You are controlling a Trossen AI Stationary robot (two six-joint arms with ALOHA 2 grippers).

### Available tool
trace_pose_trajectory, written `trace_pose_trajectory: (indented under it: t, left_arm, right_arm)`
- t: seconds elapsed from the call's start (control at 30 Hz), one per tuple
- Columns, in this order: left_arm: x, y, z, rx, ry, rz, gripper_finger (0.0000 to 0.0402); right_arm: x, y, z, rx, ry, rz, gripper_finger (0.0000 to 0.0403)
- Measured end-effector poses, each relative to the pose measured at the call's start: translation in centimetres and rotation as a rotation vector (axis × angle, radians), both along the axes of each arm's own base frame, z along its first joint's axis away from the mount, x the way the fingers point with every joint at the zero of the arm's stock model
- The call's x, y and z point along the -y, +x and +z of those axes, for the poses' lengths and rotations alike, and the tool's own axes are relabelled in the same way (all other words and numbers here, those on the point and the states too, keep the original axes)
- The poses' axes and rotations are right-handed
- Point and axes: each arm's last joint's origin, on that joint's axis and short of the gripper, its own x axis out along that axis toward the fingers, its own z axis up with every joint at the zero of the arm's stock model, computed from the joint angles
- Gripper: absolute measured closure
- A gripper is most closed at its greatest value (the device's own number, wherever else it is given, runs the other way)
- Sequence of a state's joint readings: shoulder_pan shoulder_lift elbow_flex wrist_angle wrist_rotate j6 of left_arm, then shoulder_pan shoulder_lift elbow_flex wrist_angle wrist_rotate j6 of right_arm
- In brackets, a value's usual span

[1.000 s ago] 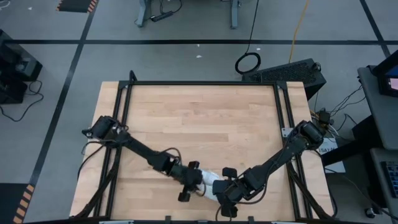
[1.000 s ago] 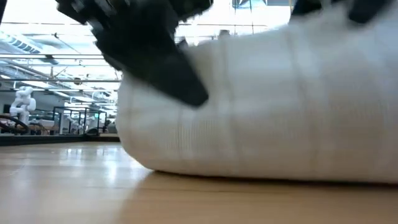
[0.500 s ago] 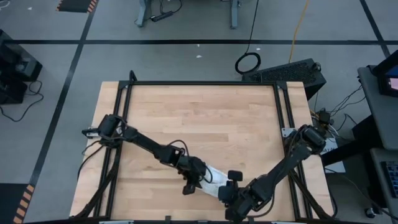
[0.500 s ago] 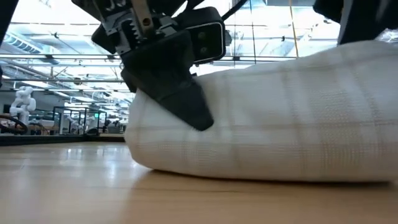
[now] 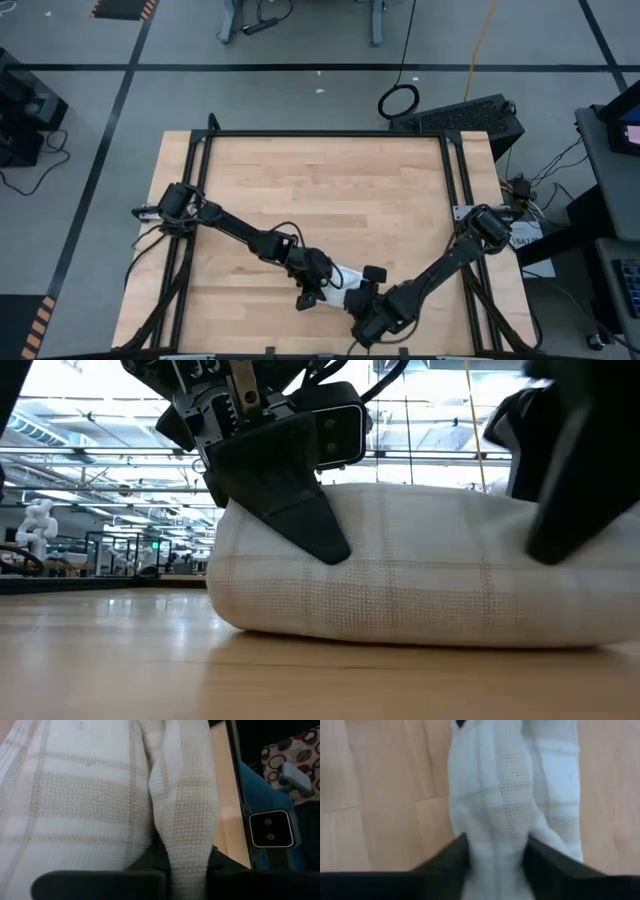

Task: Roll towel
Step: Roll the white kitchen towel

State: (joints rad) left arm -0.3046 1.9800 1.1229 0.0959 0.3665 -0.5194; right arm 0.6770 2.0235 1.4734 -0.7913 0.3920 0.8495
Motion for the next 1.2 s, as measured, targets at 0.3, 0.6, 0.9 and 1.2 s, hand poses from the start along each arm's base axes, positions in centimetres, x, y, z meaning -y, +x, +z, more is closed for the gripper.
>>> trace_pose_trajectory:
  t: [0.3,0.6,0.9,1.2]
  left_arm:
    - [0.6,-0.3,0.5,0.051,0.044,-0.064,0.0326]
    - [0.7,-4.3,5.6,0.017,0.242,-0.166,0.0273]
    - [1.7,-10.9,10.4,-0.013,0.675,-0.011,0.0256]
    - [8.5,-13.1,8.8,0.512,0.777,-0.058,0.0256]
  right_arm:
    - [2.9,2.0,0.4,-0.147,0.180,0.083,0.0383]
    - [4.4,2.7,3.1,-0.080,0.285,0.111,0.0397]
    - [4.5,3.1,3.5,-0.051,0.404,0.084,0.0397]
    - [4.9,3.2,1.9,-0.046,0.513,0.048,0.0398]
